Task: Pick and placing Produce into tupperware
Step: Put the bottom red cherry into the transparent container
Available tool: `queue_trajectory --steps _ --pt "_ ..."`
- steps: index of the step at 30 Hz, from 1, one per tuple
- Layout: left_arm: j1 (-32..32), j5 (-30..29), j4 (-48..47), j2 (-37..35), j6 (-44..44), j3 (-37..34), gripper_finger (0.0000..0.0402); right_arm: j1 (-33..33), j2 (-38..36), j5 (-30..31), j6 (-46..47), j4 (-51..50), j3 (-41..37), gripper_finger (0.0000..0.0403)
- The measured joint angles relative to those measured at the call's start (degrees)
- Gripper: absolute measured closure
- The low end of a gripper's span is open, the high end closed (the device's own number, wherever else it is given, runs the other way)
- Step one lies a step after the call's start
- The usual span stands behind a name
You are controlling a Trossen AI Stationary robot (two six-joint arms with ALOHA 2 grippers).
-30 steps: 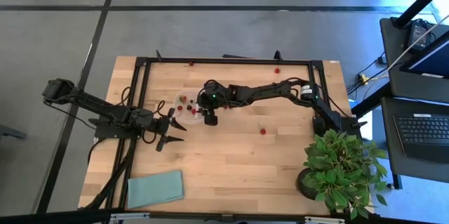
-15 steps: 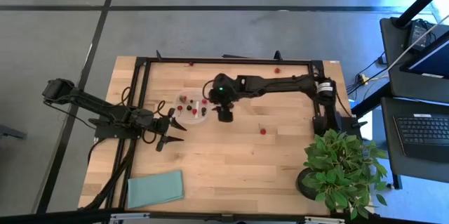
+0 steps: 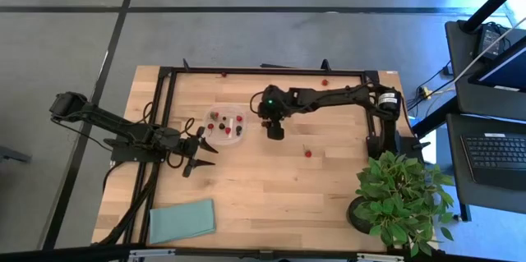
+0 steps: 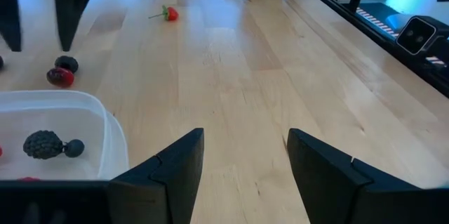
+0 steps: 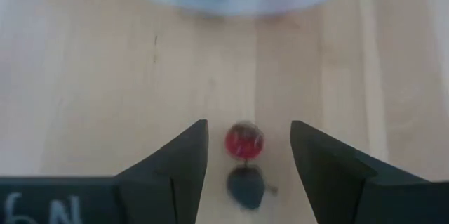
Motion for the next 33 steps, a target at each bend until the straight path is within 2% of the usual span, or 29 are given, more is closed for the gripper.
queue_trajectory --steps 4,13,23,26,33 --pt "0.0 0.0 0.0 0.0 -0.3 0.0 0.0202 -0.4 0.0 0.0 0.0 6.3 -2.5 0.0199" --pt "0.0 0.0 0.0 0.0 -0.4 0.0 0.0202 -0.4 0.3 0.0 0.0 10.2 -6.0 0.0199" --pt "0.0 0.0 0.0 0.0 -0.4 0.0 0.0202 -0.4 2.9 0.3 0.1 11.3 -6.1 0.0199" --pt "0.0 0.0 0.0 0.0 -0.4 0.0 0.0202 -0.3 2.9 2.6 0.1 11.1 -6.1 0.0210" --pt "0.0 0.0 0.0 0.0 -0.3 0.0 0.0202 0.1 2.9 2.8 0.1 9.8 -6.1 0.0255"
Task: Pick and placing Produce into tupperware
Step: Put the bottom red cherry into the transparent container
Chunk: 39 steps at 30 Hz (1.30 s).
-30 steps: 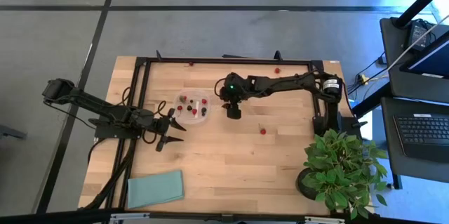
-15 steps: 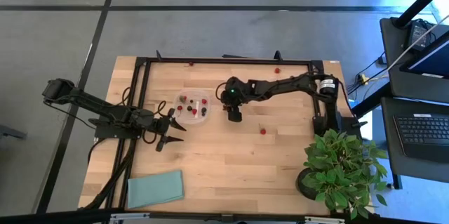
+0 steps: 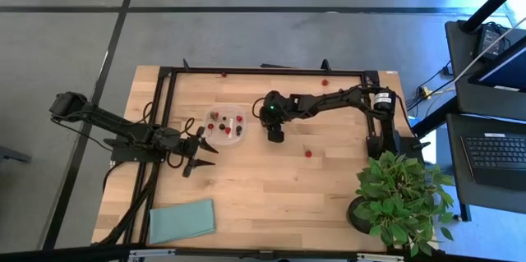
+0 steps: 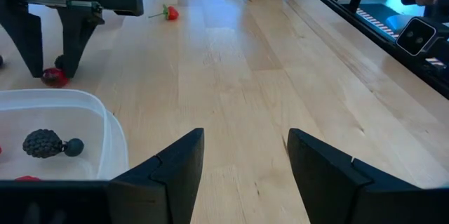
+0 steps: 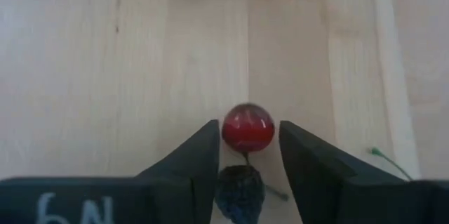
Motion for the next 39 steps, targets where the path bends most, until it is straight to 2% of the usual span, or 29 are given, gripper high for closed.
queue_trajectory --steps 7,19,26,30,39 --pt "0.0 0.0 0.0 0.0 0.0 0.0 0.0202 0.5 0.0 0.0 -0.1 0.7 0.0 0.0276" --pt "0.0 0.0 0.0 0.0 0.0 0.0 0.0202 0.5 2.1 0.0 0.1 1.9 0.1 0.0280" --pt "0.0 0.0 -0.1 0.0 0.0 0.0 0.0202 0.5 2.1 0.0 0.1 2.0 0.1 0.0314" --pt "0.0 0.0 -0.2 0.0 0.0 0.0 0.0202 0.5 2.1 0.0 0.2 2.1 0.1 0.0320" --pt "0.0 0.0 -0.2 0.0 0.0 0.0 0.0202 0.5 2.4 0.2 0.4 -3.5 8.3 0.0318"
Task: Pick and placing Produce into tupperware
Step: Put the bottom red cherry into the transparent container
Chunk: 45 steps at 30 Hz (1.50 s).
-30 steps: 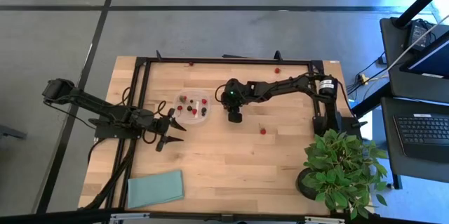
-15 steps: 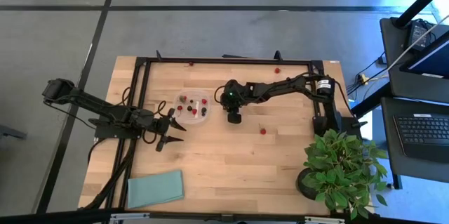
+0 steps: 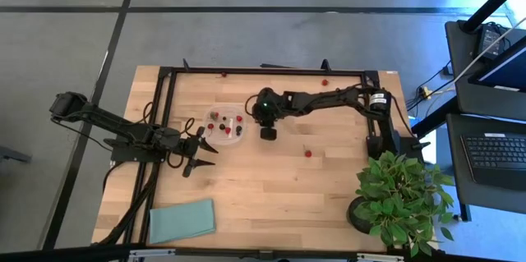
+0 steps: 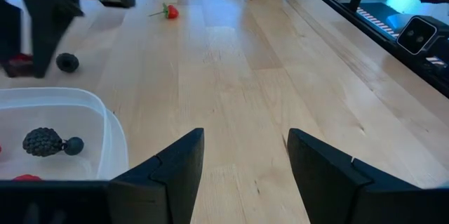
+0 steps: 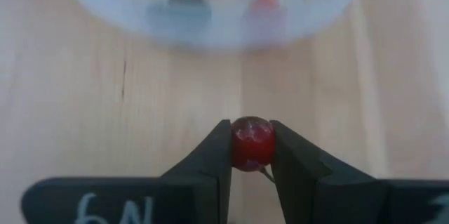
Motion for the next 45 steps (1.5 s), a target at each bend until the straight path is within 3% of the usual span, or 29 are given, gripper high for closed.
queue_trajectory --steps 7,17,33,45 --pt "0.0 0.0 -0.1 0.0 0.0 0.0 0.0202 0.5 0.0 6.8 -0.6 -0.6 7.2 0.0318" --pt "0.0 0.0 -1.0 0.0 0.0 0.0 0.0202 2.5 -0.1 -1.6 -0.3 9.1 8.2 0.0317" --pt "0.0 0.0 -0.8 0.0 0.0 0.0 0.0202 4.1 7.2 -1.8 2.7 16.6 8.1 0.0317" --pt "0.0 0.0 -0.9 0.0 -0.1 0.0 0.0202 4.0 7.9 -1.8 2.9 16.6 8.1 0.0317"
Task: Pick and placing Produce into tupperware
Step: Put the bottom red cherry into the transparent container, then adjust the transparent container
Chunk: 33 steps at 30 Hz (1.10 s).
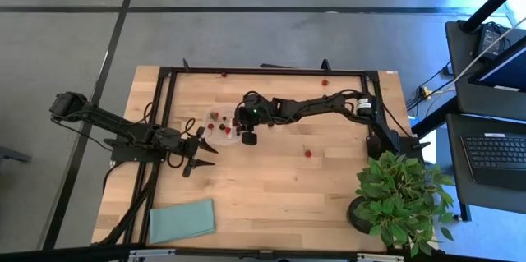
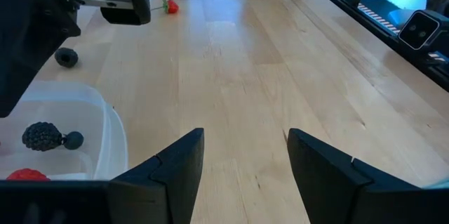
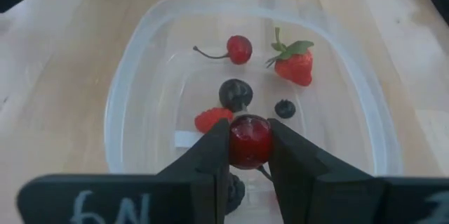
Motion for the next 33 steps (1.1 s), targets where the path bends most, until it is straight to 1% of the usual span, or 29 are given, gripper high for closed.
queue_trajectory --steps 8,18,25,30,33 --pt "0.0 0.0 0.0 0.0 0.0 0.0 0.0202 0.0 0.0 0.0 0.0 0.0 0.0 0.0312" --pt "0.0 0.0 0.0 0.0 0.0 0.0 0.0202 0.0 0.0 0.0 -0.2 0.0 0.0 0.0257" --pt "0.0 0.0 0.0 0.0 0.0 0.0 0.0202 0.0 0.0 0.1 -0.2 -0.2 0.0 0.0238" --pt "0.0 0.0 0.0 0.0 -0.2 0.0 0.0202 -0.1 -0.2 0.2 -0.3 -3.0 0.1 0.0238" --pt "0.0 0.0 0.0 0.0 -0.3 0.0 0.0202 -0.1 -1.3 0.4 -2.6 -9.8 0.1 0.0238"
